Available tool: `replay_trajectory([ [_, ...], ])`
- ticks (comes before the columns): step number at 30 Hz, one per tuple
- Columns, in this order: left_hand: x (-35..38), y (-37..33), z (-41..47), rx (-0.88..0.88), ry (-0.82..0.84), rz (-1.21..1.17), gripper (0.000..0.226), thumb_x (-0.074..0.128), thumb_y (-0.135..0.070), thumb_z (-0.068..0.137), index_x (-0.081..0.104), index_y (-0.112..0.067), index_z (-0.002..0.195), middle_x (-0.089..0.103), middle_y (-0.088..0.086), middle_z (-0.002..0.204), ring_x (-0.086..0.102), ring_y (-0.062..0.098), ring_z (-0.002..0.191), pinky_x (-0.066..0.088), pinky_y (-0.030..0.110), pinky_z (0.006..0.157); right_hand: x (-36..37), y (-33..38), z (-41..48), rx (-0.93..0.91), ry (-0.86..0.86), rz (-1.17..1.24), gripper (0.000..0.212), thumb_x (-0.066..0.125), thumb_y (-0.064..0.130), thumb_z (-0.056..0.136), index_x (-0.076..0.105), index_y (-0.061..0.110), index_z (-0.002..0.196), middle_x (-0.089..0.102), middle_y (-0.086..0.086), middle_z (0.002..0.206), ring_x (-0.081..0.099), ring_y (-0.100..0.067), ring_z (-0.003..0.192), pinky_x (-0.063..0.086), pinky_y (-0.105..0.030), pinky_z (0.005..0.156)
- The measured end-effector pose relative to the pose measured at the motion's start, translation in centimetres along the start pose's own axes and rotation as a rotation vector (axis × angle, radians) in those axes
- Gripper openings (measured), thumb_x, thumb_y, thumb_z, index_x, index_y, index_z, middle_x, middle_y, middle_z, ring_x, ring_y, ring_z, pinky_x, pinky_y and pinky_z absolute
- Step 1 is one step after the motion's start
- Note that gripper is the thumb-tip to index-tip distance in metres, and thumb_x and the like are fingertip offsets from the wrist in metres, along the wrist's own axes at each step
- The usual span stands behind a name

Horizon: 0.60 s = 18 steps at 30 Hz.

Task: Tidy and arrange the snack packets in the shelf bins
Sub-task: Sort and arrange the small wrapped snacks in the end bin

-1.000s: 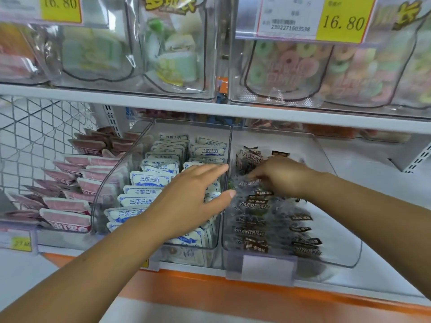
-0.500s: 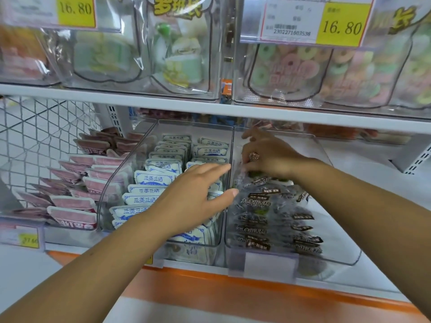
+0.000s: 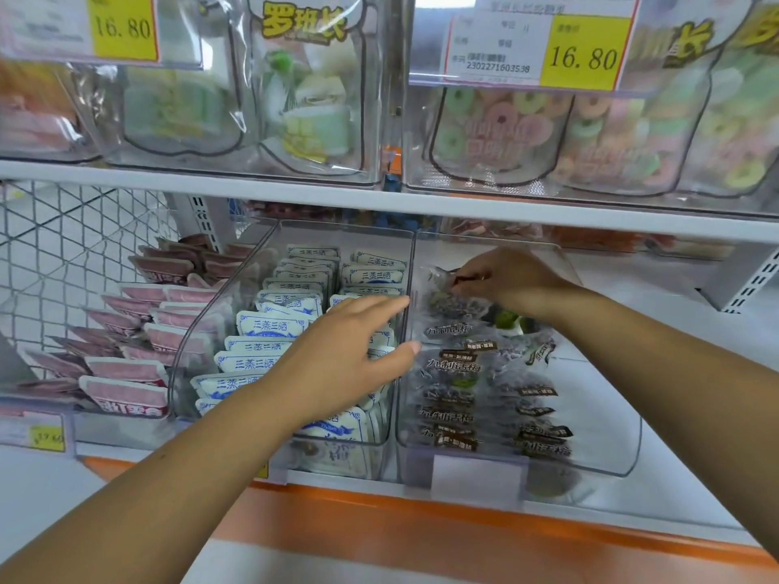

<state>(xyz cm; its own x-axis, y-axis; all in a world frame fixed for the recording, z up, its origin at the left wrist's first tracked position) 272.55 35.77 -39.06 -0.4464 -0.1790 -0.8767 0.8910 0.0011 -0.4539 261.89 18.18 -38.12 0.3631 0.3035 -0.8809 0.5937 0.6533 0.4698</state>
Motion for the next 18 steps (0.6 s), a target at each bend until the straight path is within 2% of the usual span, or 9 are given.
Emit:
replay_trajectory([
  [2, -0.1, 0.0, 0.0, 0.002, -0.003, -0.003, 0.065, 0.045, -0.059, 0.091, 0.027, -0.037, 0.149, 0.028, -0.019, 0.153, 0.022, -0.001, 0.138, 0.018, 0.016, 0.108, -0.4, 0.4, -0.3, 0.004, 0.001, 0.010, 0.016, 0.066, 0.037, 0.088, 0.075, 0.030, 0.100, 0.068, 0.020, 0.087, 0.058, 0.005, 0.075, 0.039, -0.016, 0.064],
  [4, -0.4, -0.1, 0.1, 0.006, -0.030, -0.008, 0.066, 0.047, -0.059, 0.089, 0.029, -0.035, 0.149, 0.029, -0.018, 0.152, 0.023, 0.000, 0.137, 0.018, 0.017, 0.109, -1.9, 1.2, -1.1, -0.013, -0.036, 0.036, 0.015, 0.065, 0.035, 0.089, 0.073, 0.029, 0.100, 0.065, 0.023, 0.087, 0.060, 0.005, 0.082, 0.039, -0.010, 0.066],
  [8, -1.5, -1.2, 0.5, 0.011, -0.127, -0.016, 0.076, 0.053, -0.064, 0.083, 0.024, -0.038, 0.149, 0.028, -0.018, 0.150, 0.020, 0.003, 0.137, 0.017, 0.021, 0.109, -4.6, 2.1, -4.6, 0.010, -0.145, 0.260, 0.008, 0.067, 0.037, 0.087, 0.070, 0.040, 0.094, 0.066, 0.029, 0.091, 0.057, 0.012, 0.083, 0.040, -0.005, 0.065],
  [11, -1.5, -3.3, 0.6, 0.068, -0.148, -0.007, 0.083, 0.059, -0.064, 0.079, 0.021, -0.039, 0.149, 0.027, -0.018, 0.150, 0.018, 0.001, 0.135, 0.018, 0.024, 0.112, -5.3, 2.6, -7.0, 0.001, -0.259, 0.419, 0.009, 0.070, 0.028, 0.085, 0.073, 0.034, 0.091, 0.071, 0.019, 0.083, 0.061, 0.003, 0.070, 0.046, -0.013, 0.062],
  [14, -1.5, -5.6, 0.3, 0.125, -0.195, 0.068, 0.088, 0.062, -0.066, 0.077, 0.019, -0.038, 0.149, 0.020, -0.015, 0.153, 0.015, 0.004, 0.137, 0.017, 0.029, 0.117, -5.4, 1.9, -9.1, 0.086, -0.343, 0.561, 0.011, 0.070, 0.028, 0.085, 0.074, 0.020, 0.090, 0.065, 0.000, 0.070, 0.051, -0.006, 0.051, 0.042, -0.025, 0.049],
  [16, -1.1, -6.6, 0.2, 0.127, -0.189, 0.103, 0.096, 0.063, -0.068, 0.074, 0.013, -0.038, 0.150, 0.014, -0.014, 0.155, 0.012, 0.006, 0.139, 0.014, 0.031, 0.117, -4.3, 1.5, -10.4, 0.145, -0.322, 0.739, 0.011, 0.068, 0.023, 0.087, 0.071, 0.012, 0.087, 0.063, -0.006, 0.070, 0.054, -0.011, 0.051, 0.045, -0.025, 0.045],
  [18, -0.9, -7.7, -0.1, 0.157, -0.218, 0.156, 0.097, 0.066, -0.065, 0.075, 0.015, -0.034, 0.151, 0.019, -0.012, 0.155, 0.016, 0.009, 0.139, 0.016, 0.031, 0.118, -2.8, 1.8, -11.4, 0.179, -0.247, 0.961, 0.015, 0.063, 0.017, 0.090, 0.063, 0.003, 0.085, 0.064, -0.012, 0.074, 0.062, -0.016, 0.057, 0.052, -0.025, 0.048],
])
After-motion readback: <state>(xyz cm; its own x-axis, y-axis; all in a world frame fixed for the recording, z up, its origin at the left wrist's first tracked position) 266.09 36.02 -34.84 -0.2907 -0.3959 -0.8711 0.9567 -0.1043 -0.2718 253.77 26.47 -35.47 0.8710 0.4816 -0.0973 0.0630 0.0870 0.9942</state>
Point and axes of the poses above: each hand's wrist, its own z-axis towards the middle knuckle, its own x-axis out of the palm, y = z × x, the point moved 9 cm from there along z, towards the middle knuckle
